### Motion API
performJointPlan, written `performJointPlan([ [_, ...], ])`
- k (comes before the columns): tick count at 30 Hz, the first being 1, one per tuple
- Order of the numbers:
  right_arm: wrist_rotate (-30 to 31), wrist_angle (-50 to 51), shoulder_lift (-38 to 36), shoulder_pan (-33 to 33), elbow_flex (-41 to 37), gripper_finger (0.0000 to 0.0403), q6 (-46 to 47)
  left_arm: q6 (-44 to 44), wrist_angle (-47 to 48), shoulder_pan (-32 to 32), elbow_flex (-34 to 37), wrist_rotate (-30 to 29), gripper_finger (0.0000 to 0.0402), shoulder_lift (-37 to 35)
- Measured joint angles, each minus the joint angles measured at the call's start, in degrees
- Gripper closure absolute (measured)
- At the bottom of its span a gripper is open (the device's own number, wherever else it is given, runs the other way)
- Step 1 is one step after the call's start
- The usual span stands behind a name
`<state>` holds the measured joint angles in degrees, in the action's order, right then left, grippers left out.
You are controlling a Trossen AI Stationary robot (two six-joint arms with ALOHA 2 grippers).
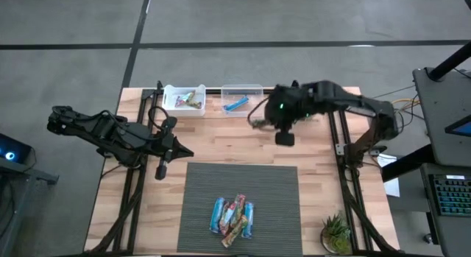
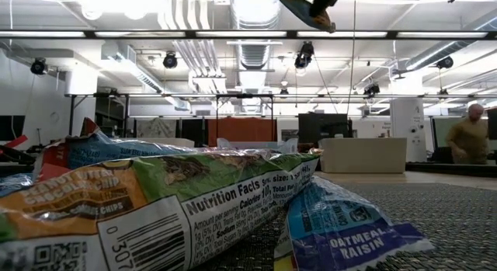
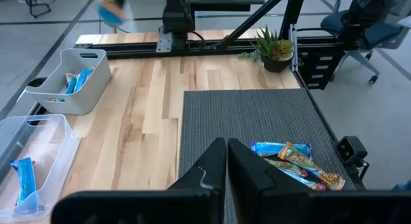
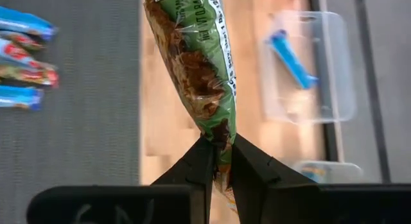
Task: Pick and place Granola Bars by type
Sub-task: Put the yellow granola bar into the gray bin
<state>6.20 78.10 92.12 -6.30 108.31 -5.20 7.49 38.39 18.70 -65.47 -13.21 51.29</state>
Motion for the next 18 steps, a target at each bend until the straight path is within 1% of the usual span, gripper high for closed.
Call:
performJointPlan([
  [6,0.0,0.2,-1.4,-8.7,0.0,0.0369,-4.9,0.7,-0.6,0.0,0.0,0.0,0.0402,0.0],
  [12,-0.4,1.0,-1.2,-18.0,0.0,0.0369,-9.6,1.9,-0.8,0.0,0.0,0.0,0.0402,0.0],
  [14,-1.1,1.0,-1.1,-21.0,0.0,0.0369,-11.2,2.1,-0.8,0.0,0.0,0.0,0.0402,0.0],
  [18,-4.6,1.0,-1.0,-27.0,-0.7,0.0369,-13.5,2.2,-0.8,0.0,0.0,0.0,0.0402,0.0],
])
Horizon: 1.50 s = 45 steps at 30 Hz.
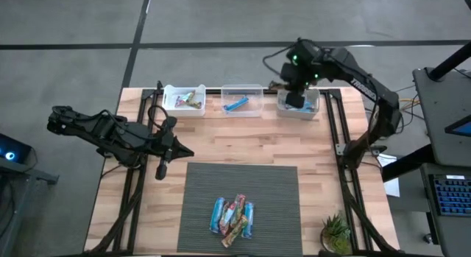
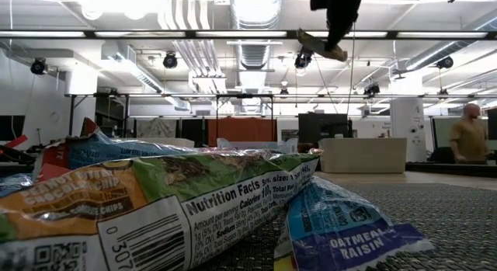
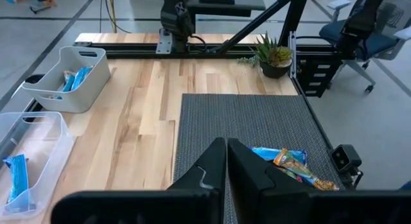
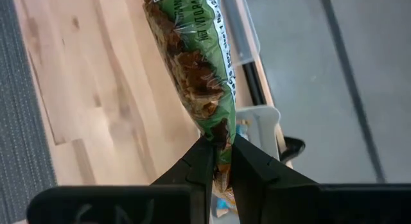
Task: Pick and place Granola Bars by type
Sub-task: Put the yellow granola bar into the gray bin
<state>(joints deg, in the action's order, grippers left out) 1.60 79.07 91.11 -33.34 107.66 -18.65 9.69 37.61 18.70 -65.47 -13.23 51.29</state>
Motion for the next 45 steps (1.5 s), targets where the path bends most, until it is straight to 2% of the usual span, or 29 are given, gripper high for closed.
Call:
performJointPlan([
  [4,-3.4,-0.2,0.0,-5.0,-2.2,0.0369,-1.4,0.0,0.0,0.0,0.0,-0.3,0.0402,0.0],
  [12,-3.8,-0.7,0.0,-11.0,-8.1,0.0369,-5.0,0.3,0.0,0.0,0.0,-2.1,0.0402,0.0],
  [19,-3.8,-5.1,0.0,-14.8,-14.0,0.0369,-5.8,1.5,0.0,0.0,0.0,-3.7,0.0402,0.0],
  [25,-6.5,-8.9,0.0,-18.4,-19.1,0.0369,-4.6,3.5,0.0,0.0,0.0,-4.0,0.0402,0.0],
  [45,-6.6,-12.6,0.0,-24.1,-24.8,0.0369,-5.5,4.5,0.0,0.0,0.0,-6.4,0.0402,0.0],
])
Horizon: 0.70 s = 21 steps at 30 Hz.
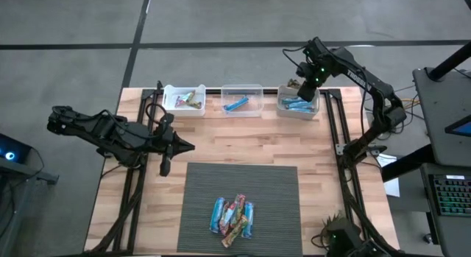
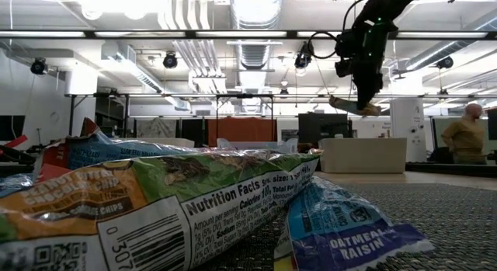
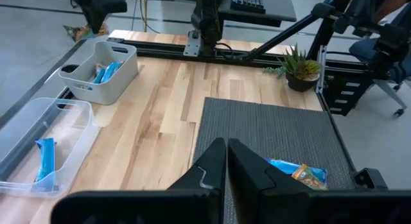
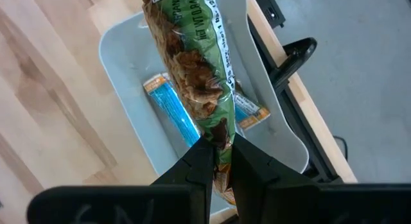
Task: Pick and place Granola Bars by type
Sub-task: Put the yellow granola bar into the gray bin
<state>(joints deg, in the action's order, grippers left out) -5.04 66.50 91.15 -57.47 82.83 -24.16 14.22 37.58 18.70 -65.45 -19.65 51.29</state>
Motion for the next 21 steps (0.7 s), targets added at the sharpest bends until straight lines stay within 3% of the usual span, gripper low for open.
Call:
performJointPlan([
  [21,0.0,-4.1,0.0,0.2,-5.7,0.0369,0.0,-0.1,0.0,0.0,0.0,0.0,0.0402,0.0],
])
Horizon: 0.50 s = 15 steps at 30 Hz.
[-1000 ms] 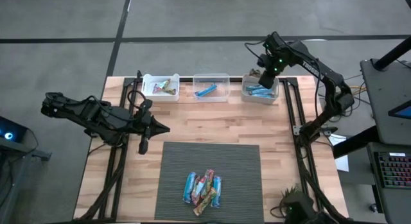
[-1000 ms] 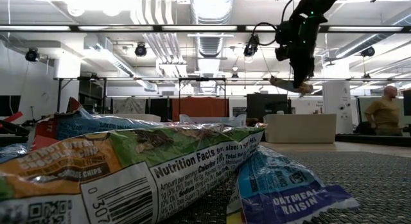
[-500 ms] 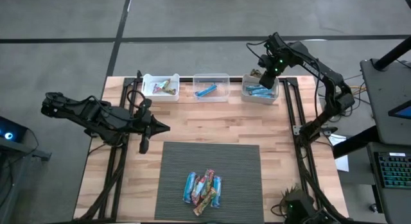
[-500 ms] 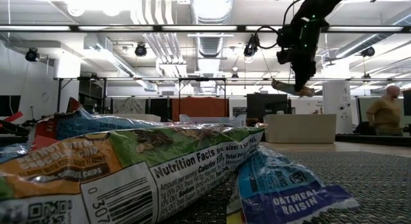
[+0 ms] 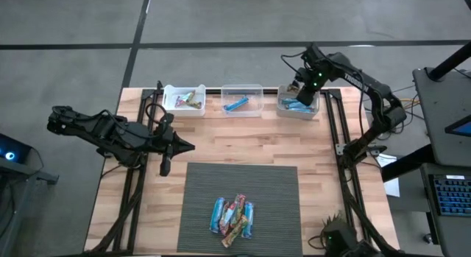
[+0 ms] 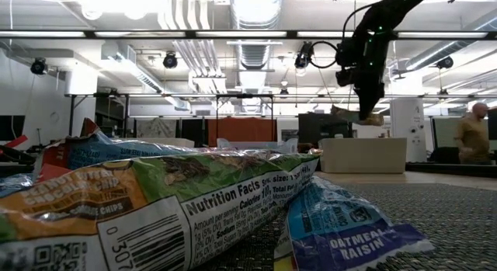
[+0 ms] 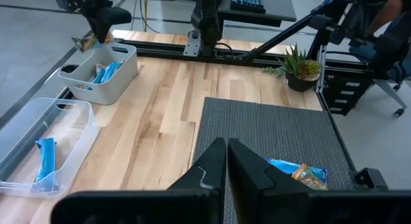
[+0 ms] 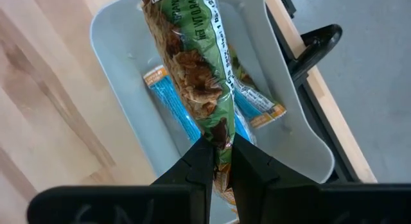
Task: Pick and place Granola Bars by type
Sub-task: Put the yellow granola bar into the gray bin
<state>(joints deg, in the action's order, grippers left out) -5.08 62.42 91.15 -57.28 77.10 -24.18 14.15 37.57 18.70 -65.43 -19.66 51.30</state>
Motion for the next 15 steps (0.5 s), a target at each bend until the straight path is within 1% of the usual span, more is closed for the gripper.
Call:
performJointPlan([
  [7,-0.1,-2.6,0.0,0.0,-3.1,0.0369,0.2,0.9,0.0,0.0,0.0,0.0,0.0402,0.0],
  [15,-0.1,-4.4,0.0,0.0,-4.7,0.0369,0.0,1.0,0.0,0.0,0.0,-1.0,0.0402,0.0],
])
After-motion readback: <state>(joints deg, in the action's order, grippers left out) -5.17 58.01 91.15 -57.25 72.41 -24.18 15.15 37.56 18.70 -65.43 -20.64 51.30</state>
